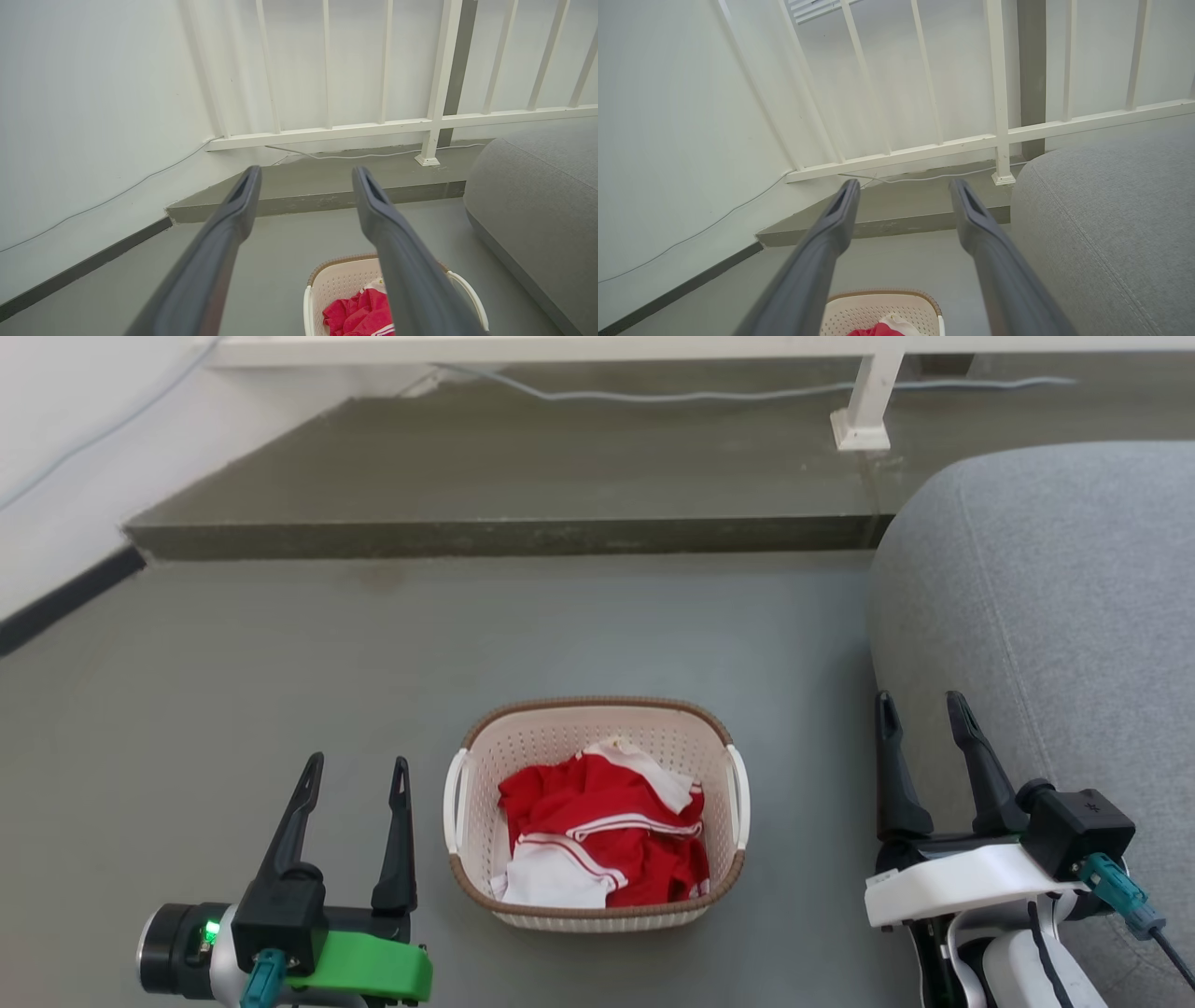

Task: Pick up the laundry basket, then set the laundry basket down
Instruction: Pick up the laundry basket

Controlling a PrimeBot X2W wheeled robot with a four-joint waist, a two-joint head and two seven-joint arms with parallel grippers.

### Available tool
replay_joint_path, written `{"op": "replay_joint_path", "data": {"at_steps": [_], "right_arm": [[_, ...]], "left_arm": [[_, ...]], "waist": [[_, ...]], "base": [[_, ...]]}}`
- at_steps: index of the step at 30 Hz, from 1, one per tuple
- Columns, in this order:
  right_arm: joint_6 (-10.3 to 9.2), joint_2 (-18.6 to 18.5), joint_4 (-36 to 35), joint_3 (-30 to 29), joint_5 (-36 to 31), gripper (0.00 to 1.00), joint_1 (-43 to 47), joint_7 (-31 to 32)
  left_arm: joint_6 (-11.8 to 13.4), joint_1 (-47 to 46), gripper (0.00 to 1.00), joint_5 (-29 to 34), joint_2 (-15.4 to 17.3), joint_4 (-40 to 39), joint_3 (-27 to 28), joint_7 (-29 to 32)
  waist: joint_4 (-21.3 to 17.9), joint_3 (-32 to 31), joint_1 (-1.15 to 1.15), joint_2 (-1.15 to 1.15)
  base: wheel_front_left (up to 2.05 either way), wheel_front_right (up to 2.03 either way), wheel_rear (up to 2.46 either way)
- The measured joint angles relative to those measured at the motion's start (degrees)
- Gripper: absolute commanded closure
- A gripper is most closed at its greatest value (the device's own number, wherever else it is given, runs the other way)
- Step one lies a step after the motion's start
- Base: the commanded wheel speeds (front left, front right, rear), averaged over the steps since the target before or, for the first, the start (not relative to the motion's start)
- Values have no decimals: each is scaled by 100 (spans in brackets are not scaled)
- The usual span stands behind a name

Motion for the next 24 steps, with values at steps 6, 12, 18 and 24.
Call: {"op": "replay_joint_path", "data": {"at_steps": [6, 12, 18, 24], "right_arm": [[0, -1, -5, 0, -160, 0, -128, 0], [0, -2, 167, -42, -264, 0, -502, -1], [2, -13, 548, -105, -336, 0, -905, -1], [16, -27, 1055, -105, -330, 0, -1395, -2]], "left_arm": [[0, -46, 0, -38, -1, 3, 15, 0], [-53, -405, 0, -77, -3, 298, 4, 0], [-138, -934, 0, -76, -10, 791, 9, 0], [-209, -1478, 0, -76, -15, 1447, 12, 0]], "waist": [[-4, 307, 0, 0], [-9, 726, 0, 0], [5, 1183, 0, 0], [40, 1657, 0, 0]], "base": [[0, 0, 0], [0, 0, 0], [0, 0, 0], [0, 0, 0]]}}
